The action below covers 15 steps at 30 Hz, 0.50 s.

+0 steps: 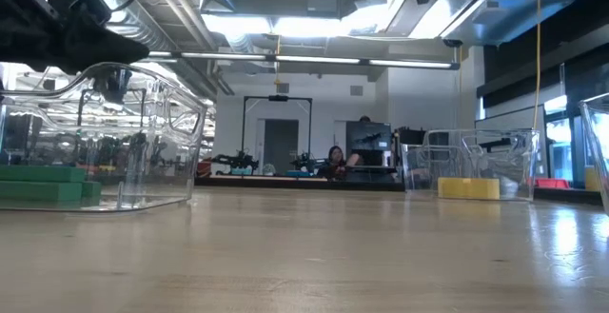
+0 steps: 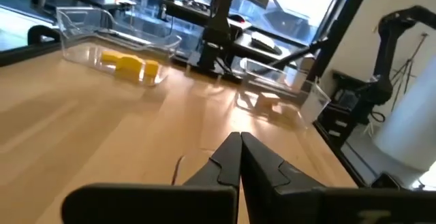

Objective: Sort & place blocks by color
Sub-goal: Return to Home Position

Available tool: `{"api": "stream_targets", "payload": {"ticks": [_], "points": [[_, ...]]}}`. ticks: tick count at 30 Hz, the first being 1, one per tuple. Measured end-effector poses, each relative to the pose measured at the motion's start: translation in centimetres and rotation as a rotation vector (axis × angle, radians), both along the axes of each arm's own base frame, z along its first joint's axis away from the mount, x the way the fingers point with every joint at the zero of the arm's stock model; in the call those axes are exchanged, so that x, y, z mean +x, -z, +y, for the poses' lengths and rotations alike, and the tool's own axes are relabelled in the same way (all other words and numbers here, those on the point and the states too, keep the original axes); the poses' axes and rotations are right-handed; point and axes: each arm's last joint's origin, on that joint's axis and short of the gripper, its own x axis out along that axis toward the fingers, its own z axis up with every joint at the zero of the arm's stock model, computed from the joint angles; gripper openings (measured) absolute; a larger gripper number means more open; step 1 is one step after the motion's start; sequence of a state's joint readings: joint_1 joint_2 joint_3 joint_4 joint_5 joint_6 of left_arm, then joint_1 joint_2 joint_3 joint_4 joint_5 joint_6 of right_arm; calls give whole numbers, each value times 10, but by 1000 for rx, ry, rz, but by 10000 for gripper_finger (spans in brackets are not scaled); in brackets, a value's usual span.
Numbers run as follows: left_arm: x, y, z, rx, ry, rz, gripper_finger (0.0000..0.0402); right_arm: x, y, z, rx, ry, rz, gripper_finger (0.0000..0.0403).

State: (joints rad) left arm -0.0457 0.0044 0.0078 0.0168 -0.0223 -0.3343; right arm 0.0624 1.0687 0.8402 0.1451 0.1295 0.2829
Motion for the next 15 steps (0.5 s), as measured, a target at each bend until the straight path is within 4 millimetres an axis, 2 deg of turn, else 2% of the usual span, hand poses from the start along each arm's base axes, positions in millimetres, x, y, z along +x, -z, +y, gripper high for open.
{"api": "stream_targets", "payload": {"ticks": [15], "points": [[0,0,0,3,-8,3,21,0,0,0,0,0,0,232]]}}
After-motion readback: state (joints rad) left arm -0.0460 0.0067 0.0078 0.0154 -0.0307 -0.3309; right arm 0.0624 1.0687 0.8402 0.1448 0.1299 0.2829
